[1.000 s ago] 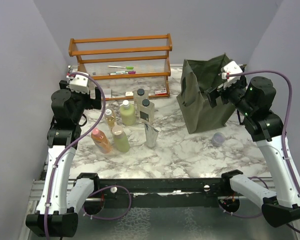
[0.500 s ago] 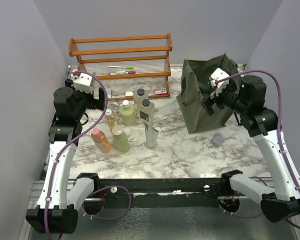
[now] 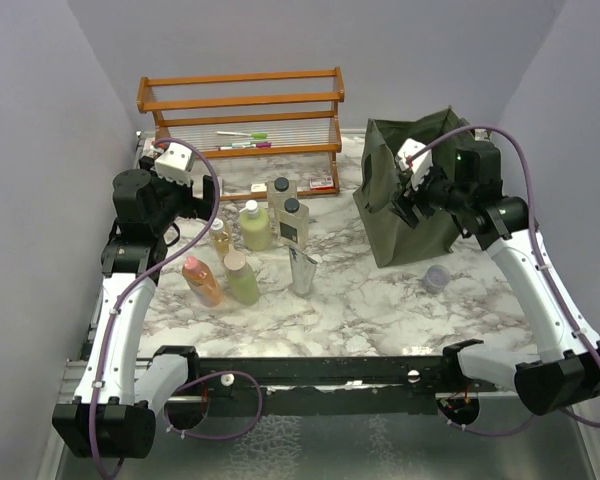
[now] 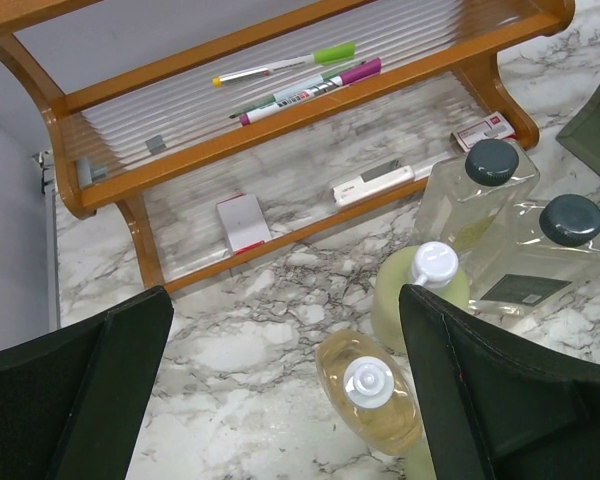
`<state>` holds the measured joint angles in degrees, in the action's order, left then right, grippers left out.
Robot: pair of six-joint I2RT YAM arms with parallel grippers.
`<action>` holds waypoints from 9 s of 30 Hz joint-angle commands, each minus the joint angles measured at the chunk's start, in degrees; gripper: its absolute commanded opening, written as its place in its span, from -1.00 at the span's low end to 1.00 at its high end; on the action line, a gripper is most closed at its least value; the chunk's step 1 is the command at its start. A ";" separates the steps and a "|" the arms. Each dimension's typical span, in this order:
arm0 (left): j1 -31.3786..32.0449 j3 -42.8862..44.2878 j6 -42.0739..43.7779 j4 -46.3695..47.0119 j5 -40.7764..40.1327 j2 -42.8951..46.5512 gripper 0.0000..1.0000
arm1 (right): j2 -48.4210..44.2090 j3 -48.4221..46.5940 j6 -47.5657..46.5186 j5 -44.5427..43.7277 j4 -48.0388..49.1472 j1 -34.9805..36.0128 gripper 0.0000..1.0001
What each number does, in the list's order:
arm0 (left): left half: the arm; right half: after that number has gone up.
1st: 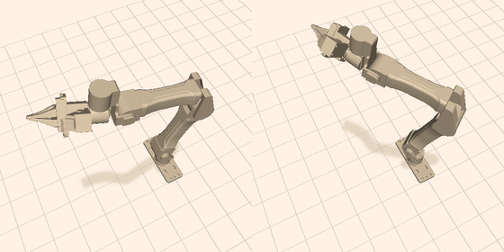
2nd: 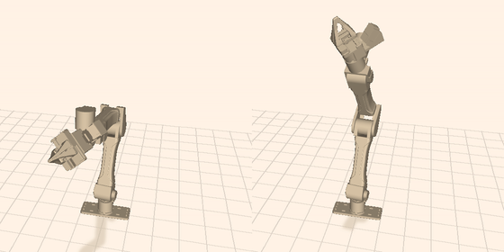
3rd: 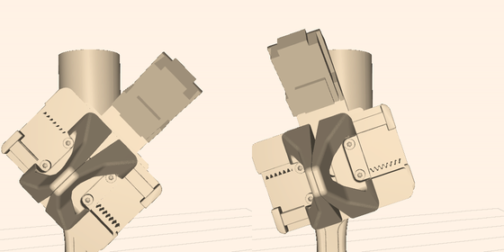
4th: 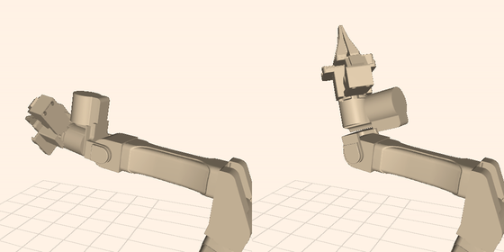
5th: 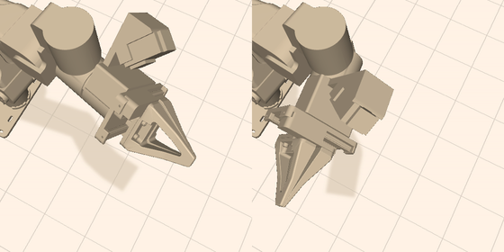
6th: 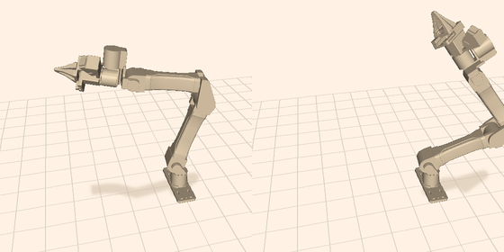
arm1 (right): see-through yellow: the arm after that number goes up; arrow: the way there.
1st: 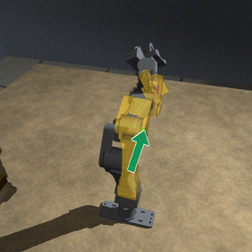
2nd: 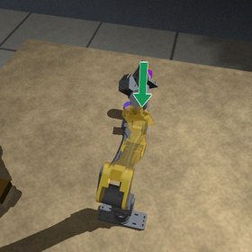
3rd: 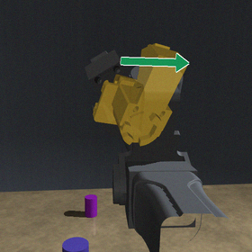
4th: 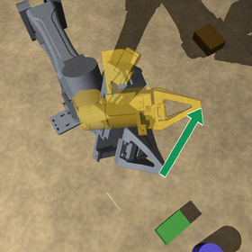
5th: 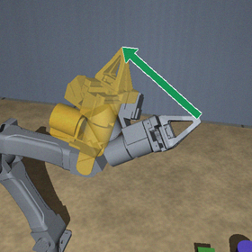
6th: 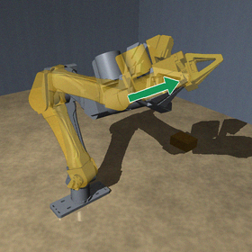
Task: Place the personal care products into the canvas bag
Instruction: Move the canvas bag to the center of the board, then adjust the care product at the center of the board, then pick up the care product from the center of the board.
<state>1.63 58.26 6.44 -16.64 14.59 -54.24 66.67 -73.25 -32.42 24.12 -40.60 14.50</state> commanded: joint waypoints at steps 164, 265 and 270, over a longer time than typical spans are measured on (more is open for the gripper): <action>-8.39 8.09 -2.93 -2.44 -1.23 -13.61 0.98 | 36.97 -20.94 -28.98 -13.57 -7.00 26.54 0.99; -8.38 3.60 -2.44 -0.72 2.29 -12.30 0.98 | 49.51 -33.66 -28.84 5.85 -22.24 22.53 0.70; -8.40 3.90 -2.60 -0.82 2.47 -12.42 0.98 | 48.65 -33.33 -28.32 8.45 -21.61 21.84 0.74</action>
<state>-6.59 62.61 4.23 -18.50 15.27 -67.99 114.87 -105.78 -62.28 27.73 -61.58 37.01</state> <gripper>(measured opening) 0.991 0.863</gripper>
